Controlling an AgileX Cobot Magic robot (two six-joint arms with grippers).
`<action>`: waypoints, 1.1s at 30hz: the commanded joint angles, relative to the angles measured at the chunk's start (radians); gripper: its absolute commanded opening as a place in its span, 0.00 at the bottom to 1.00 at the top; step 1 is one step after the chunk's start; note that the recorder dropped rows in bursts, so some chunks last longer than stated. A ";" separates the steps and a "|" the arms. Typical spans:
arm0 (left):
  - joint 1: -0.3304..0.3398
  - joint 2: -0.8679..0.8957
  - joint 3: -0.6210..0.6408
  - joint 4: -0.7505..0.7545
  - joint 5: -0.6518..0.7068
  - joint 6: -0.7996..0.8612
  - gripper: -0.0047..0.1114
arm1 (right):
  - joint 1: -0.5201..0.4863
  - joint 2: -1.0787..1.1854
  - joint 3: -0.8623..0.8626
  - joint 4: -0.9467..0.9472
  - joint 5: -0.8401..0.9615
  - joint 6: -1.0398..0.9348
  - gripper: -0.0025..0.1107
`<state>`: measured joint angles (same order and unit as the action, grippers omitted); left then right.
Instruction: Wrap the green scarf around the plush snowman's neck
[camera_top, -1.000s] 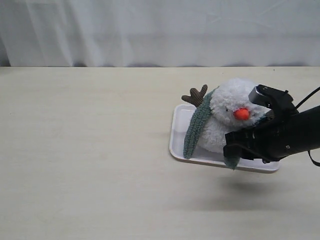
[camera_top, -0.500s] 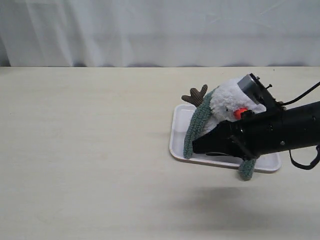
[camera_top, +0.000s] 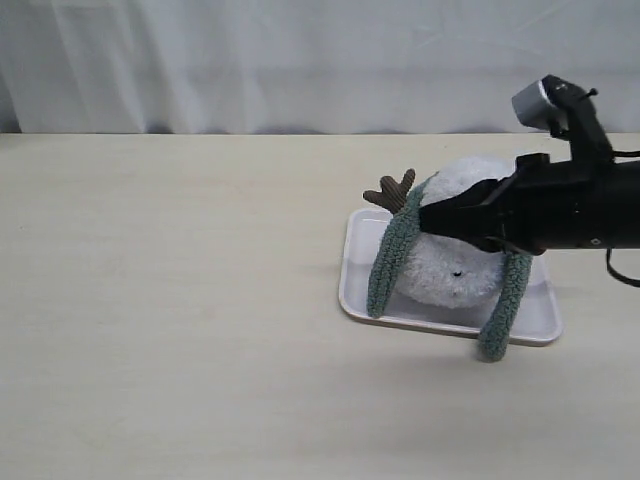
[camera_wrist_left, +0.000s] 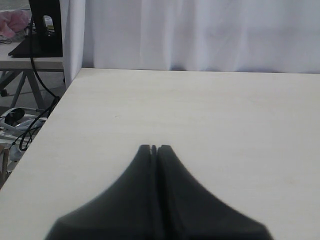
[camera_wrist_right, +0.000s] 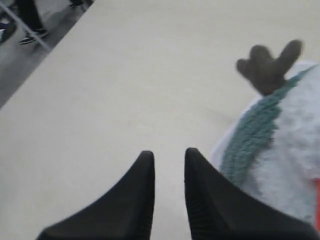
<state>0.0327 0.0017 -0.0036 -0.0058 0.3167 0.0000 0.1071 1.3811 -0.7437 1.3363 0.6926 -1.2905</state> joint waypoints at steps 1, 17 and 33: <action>0.001 -0.002 0.004 -0.004 -0.009 0.000 0.04 | 0.012 -0.101 -0.004 -0.143 -0.127 0.057 0.20; 0.001 -0.002 0.004 -0.004 -0.009 0.000 0.04 | 0.539 -0.133 -0.006 -1.055 -0.507 0.819 0.28; 0.001 -0.002 0.004 -0.004 -0.009 0.000 0.04 | 0.547 0.264 -0.151 -1.066 -0.430 1.150 0.34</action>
<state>0.0327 0.0017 -0.0036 -0.0058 0.3167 0.0000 0.6536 1.5984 -0.8473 0.2824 0.2260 -0.2129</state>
